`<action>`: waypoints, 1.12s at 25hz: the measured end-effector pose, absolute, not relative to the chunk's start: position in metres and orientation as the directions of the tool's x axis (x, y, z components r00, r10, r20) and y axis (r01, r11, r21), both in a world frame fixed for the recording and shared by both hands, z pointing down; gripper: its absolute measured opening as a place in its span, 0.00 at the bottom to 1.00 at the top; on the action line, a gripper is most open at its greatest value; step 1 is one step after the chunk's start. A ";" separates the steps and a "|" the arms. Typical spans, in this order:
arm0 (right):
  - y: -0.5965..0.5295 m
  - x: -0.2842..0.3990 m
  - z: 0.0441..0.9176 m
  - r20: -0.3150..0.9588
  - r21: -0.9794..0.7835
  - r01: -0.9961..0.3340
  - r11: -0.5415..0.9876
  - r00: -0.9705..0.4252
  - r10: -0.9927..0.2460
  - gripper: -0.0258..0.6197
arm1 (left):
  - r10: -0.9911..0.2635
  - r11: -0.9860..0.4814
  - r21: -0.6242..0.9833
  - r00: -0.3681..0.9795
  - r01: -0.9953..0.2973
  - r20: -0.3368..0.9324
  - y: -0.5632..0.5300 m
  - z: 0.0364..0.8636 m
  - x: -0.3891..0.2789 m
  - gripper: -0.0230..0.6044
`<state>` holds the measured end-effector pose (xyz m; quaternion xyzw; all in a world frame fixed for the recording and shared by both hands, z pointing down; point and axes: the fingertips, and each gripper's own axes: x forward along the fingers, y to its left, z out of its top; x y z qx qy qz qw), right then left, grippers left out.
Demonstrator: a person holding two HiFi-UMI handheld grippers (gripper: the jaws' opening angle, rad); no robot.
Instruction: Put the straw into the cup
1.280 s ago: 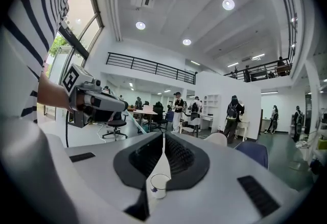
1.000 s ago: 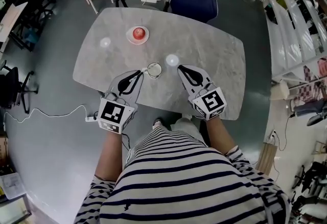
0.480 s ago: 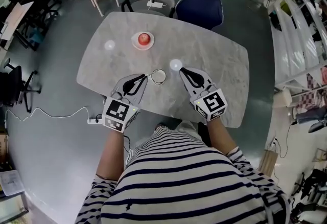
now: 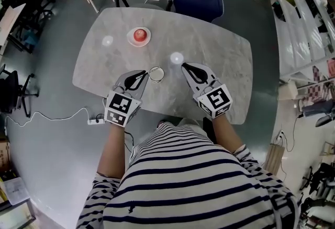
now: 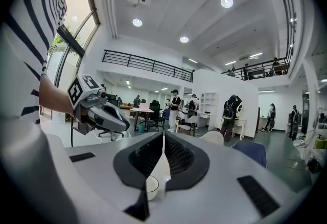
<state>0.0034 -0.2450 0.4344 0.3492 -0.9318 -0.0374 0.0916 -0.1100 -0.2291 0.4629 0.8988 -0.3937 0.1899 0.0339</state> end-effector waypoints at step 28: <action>-0.246 0.022 0.441 0.169 0.128 -0.655 0.745 -0.726 -0.667 0.05 | -0.491 -0.767 -0.027 0.560 -0.641 0.668 -0.276 0.600 -0.081 0.08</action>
